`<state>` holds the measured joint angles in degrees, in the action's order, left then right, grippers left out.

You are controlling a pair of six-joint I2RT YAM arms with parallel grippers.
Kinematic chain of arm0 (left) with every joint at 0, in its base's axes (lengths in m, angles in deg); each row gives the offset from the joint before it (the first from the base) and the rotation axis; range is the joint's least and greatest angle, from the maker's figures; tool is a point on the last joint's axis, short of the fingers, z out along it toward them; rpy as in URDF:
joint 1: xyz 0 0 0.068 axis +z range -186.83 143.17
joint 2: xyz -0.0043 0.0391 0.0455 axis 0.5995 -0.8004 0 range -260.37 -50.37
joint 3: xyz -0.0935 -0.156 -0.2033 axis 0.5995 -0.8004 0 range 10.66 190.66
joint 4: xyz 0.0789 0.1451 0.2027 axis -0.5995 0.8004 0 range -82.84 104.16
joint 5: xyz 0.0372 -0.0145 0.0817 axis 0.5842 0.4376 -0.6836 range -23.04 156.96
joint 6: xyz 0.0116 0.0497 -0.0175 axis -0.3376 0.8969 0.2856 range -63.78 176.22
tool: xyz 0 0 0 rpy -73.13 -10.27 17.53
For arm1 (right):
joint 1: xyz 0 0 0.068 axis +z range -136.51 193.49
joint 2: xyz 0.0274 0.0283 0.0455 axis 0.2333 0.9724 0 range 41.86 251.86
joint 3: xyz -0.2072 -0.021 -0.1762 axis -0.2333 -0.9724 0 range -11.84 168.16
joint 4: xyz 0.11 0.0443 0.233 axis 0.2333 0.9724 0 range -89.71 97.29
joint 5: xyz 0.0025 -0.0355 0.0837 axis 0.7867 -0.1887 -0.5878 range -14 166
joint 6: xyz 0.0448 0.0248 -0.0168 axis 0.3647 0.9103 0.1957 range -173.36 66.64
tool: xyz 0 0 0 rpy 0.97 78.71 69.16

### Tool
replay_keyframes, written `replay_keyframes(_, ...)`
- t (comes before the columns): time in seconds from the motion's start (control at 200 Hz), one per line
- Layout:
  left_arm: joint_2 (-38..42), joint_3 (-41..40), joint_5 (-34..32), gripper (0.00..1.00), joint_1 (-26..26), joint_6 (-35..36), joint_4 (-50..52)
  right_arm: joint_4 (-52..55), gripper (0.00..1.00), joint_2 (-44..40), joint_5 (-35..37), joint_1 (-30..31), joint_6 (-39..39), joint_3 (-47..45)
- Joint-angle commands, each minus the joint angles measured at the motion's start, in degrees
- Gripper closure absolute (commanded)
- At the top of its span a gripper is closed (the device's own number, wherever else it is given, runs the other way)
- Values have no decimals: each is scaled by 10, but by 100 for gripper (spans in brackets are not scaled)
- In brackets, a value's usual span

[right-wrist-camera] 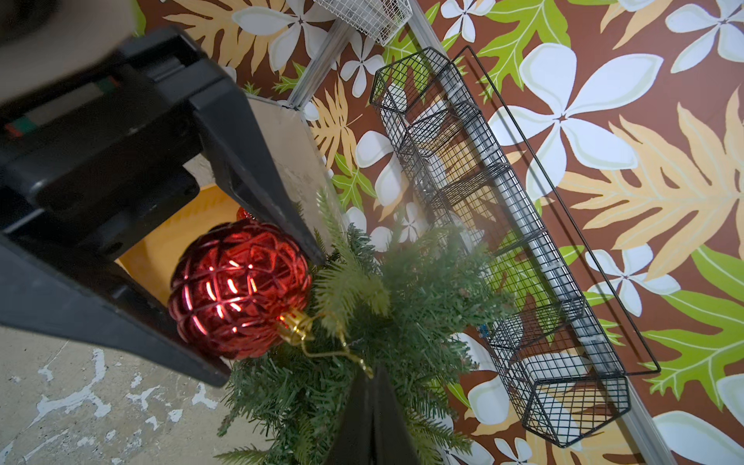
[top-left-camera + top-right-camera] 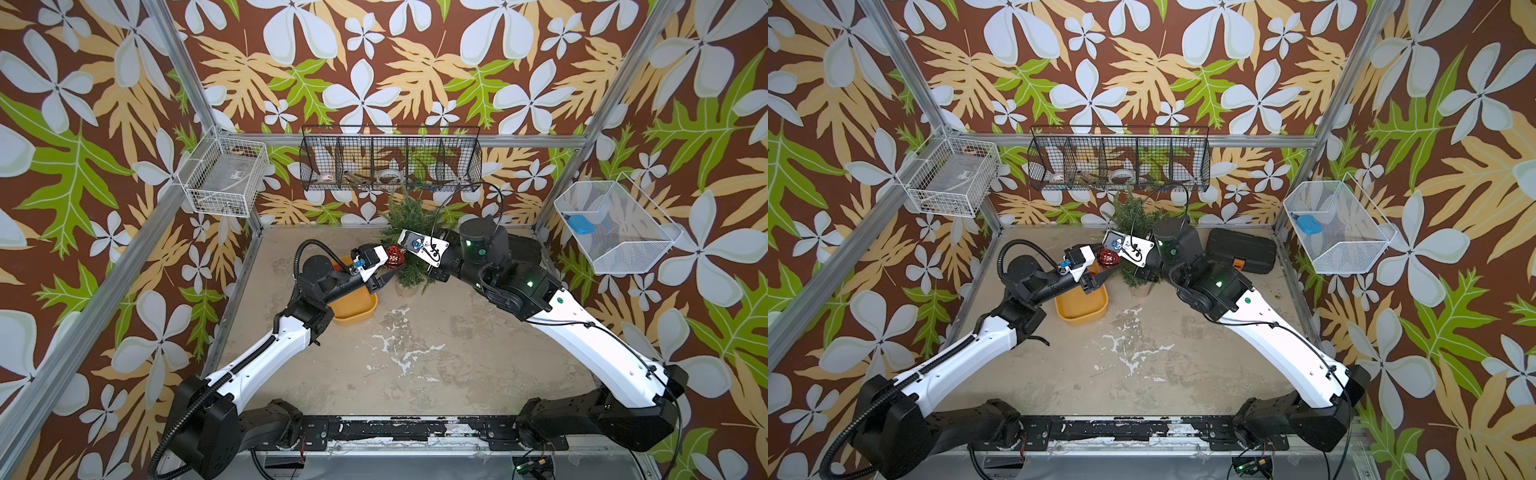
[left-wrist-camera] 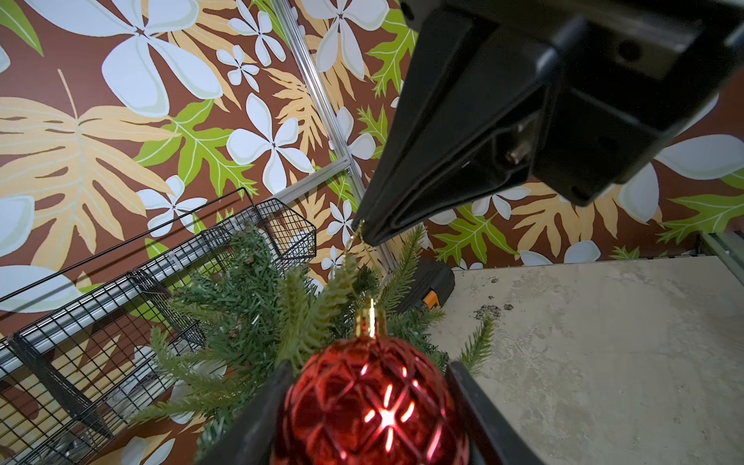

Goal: Decorate the small christmas tree with ornaments
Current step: Hang an ornament on the christmas tree.

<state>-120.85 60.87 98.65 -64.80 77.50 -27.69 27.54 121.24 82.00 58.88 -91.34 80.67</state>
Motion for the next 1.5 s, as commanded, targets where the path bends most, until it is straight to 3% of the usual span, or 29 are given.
replay_keyframes(0.0,4,5,-7,80,0,2,-12,-12,100,3,9,0,1,7)
replay_keyframes(0.686,5,6,-13,80,0,4,-6,-14,100,27,29,0,2,16)
replay_keyframes(0.986,-3,11,28,80,0,4,-6,-19,100,17,35,0,3,15)
replay_keyframes(1.491,-6,12,-43,80,0,7,3,-26,100,49,55,0,-3,21)
